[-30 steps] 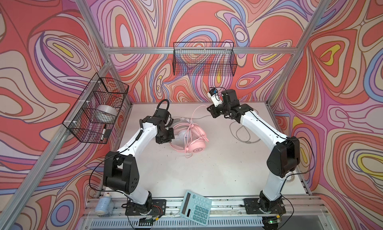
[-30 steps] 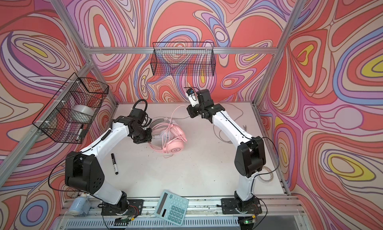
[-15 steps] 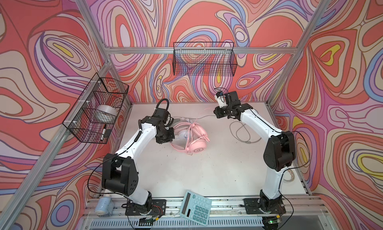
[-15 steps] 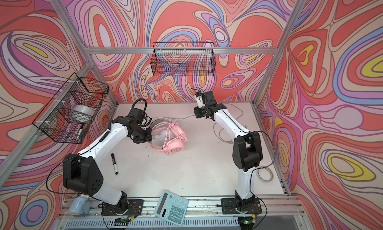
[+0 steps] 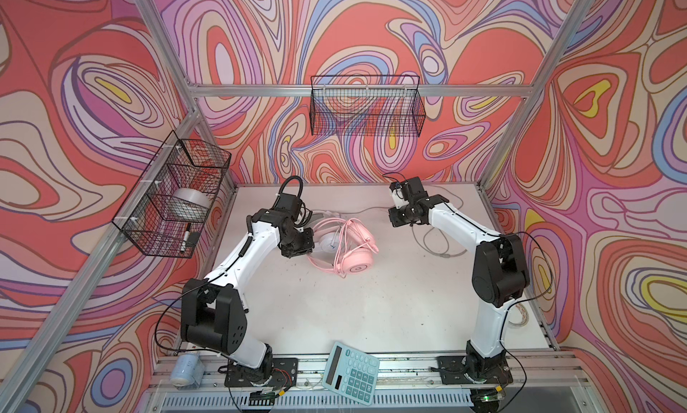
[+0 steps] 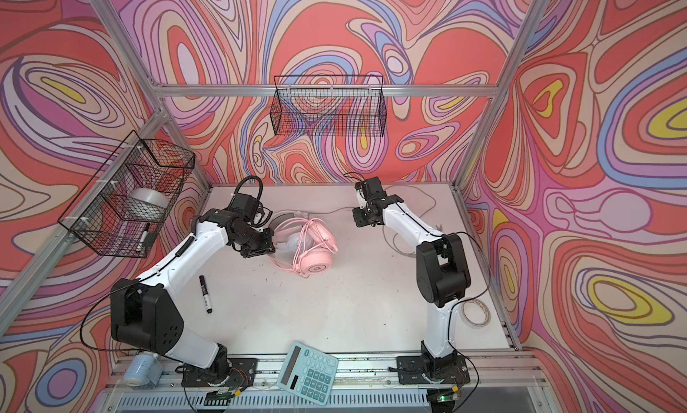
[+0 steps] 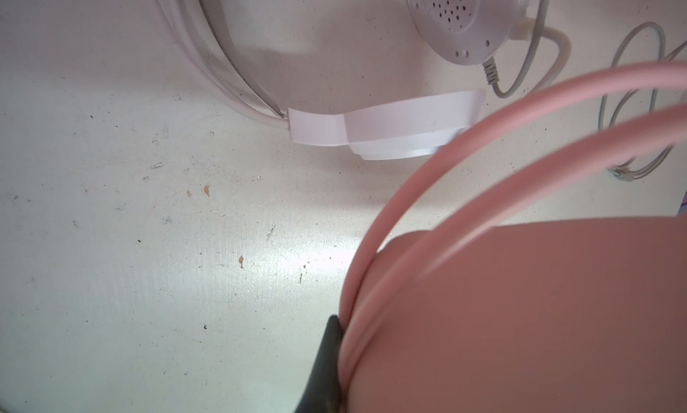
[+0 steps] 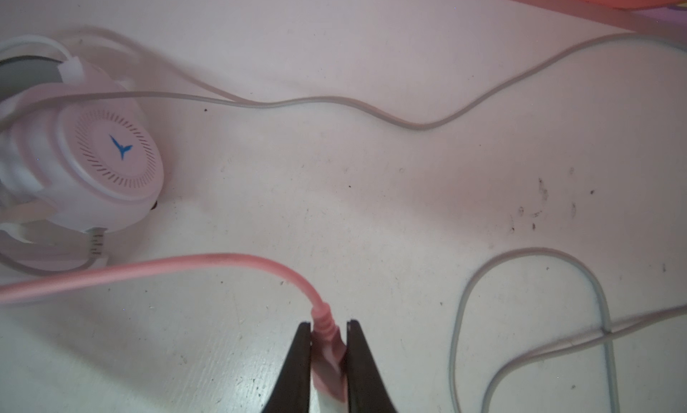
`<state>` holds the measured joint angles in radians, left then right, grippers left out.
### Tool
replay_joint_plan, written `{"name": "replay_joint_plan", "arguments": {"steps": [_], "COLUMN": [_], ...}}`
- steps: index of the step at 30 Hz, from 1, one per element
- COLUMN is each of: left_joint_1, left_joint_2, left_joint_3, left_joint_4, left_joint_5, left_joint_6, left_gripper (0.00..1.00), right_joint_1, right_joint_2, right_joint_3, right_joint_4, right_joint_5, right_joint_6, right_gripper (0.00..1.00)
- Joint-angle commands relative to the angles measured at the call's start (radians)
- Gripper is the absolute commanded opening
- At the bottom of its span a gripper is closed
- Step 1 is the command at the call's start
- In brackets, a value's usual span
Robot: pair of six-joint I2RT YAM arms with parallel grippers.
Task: Wrap the headphones
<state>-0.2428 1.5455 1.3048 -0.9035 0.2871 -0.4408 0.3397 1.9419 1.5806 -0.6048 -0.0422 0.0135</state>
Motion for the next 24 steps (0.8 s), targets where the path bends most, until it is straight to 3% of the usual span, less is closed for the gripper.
{"name": "replay_joint_plan", "arguments": {"steps": [1, 18, 24], "left_joint_1": [0.000, 0.017, 0.030], "left_joint_2": [-0.036, -0.047, -0.071], "left_joint_3": [0.021, -0.013, -0.043], "left_joint_4": [0.031, -0.018, 0.010], "left_joint_5": [0.064, 0.028, 0.068], "left_joint_6": [-0.009, 0.036, 0.022], "left_gripper": [0.00, 0.00, 0.00], "right_joint_1": [-0.016, -0.117, -0.137], "right_joint_2": [0.017, -0.016, -0.019], "right_joint_3": [-0.026, -0.043, -0.049], "right_joint_4": [-0.026, -0.010, -0.020], "right_joint_5": [0.080, 0.177, 0.197], "right_joint_6": [0.014, 0.043, 0.034], "right_gripper": [0.00, 0.00, 0.00]}}
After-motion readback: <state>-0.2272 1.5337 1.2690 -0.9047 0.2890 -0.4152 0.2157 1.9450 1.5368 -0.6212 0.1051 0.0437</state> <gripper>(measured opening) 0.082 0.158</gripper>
